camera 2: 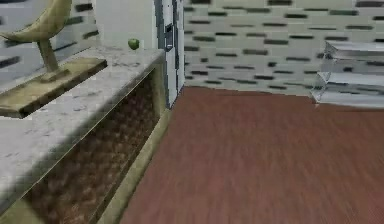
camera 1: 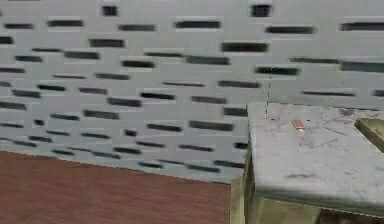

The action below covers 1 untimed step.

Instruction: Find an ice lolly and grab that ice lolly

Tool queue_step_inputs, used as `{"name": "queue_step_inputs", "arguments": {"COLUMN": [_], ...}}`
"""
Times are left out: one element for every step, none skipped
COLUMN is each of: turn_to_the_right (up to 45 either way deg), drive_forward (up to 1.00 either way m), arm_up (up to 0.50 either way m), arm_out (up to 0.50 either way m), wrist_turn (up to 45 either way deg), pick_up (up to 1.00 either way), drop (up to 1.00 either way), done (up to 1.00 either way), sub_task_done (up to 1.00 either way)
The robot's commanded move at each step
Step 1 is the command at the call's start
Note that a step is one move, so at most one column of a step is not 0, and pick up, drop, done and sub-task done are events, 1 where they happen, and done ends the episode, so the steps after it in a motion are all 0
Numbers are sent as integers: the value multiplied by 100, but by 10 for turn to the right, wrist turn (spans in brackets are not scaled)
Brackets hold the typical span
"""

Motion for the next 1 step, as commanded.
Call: {"name": "queue_step_inputs", "arguments": {"turn_to_the_right": [-450], "drive_forward": [0], "arm_up": [0], "arm_out": [0], "wrist_turn": [0], "pick_up": [0], "drop": [0], "done": [0], "sub_task_done": [0]}}
